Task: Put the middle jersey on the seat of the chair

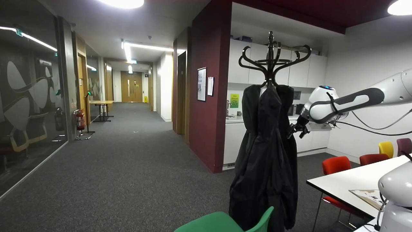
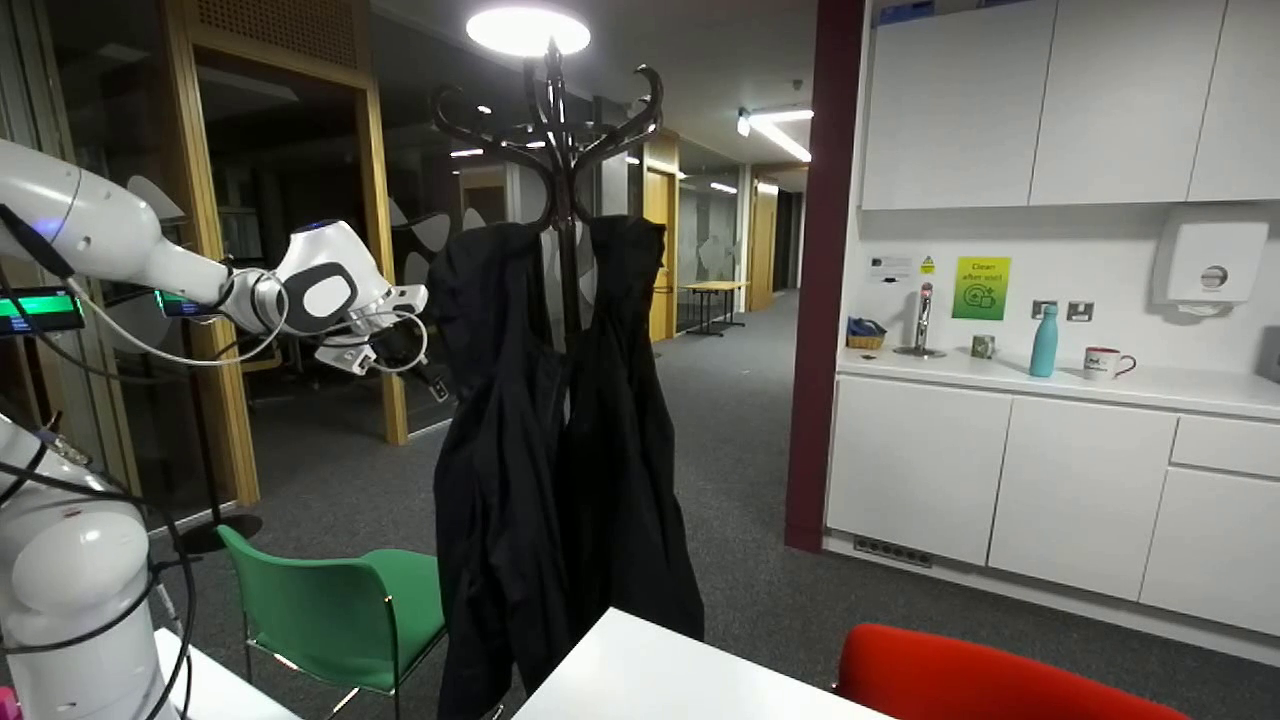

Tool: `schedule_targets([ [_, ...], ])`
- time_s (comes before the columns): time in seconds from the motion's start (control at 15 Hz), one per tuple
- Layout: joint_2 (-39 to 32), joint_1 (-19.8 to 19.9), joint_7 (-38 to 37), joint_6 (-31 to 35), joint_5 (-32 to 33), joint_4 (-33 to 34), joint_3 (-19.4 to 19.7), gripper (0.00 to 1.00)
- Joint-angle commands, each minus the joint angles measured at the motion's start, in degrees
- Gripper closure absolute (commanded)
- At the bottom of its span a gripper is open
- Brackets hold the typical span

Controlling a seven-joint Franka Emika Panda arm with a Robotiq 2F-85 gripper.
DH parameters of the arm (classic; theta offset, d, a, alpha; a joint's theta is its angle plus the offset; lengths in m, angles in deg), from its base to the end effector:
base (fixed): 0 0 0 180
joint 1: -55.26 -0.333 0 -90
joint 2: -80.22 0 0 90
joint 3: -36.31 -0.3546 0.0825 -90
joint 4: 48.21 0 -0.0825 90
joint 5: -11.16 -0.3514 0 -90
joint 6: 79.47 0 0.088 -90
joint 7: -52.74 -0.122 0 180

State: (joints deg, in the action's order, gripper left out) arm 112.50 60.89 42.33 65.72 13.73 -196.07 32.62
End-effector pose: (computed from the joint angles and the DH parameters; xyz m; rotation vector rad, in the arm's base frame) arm 0.3699 -0.0091 0.5365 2.9924 -0.2796 0.7975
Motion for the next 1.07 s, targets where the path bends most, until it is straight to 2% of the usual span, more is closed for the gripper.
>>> schedule_targets([
  [0.0, 1.37, 0.8, -1.18, 8.78, 0.57, -3.29, 0.23, 0.0],
  [0.13, 1.44, 2.66, -4.4, 13.56, 0.59, -2.77, -1.26, 0.0],
  [0.27, 1.84, 4.1, -8.19, 14.79, -0.07, -0.84, -2.95, 0.0],
  [0.53, 2.81, 6.99, -15.05, 9.36, 0.61, 4.42, -7.82, 0.0],
  [0.67, 2.05, 7.17, -16.28, 5.62, 1.24, 7.69, -9.54, 0.0],
  [1.0, -4.05, 5.57, -13.37, -10.23, 3.75, 18.28, -9.28, 0.0],
])
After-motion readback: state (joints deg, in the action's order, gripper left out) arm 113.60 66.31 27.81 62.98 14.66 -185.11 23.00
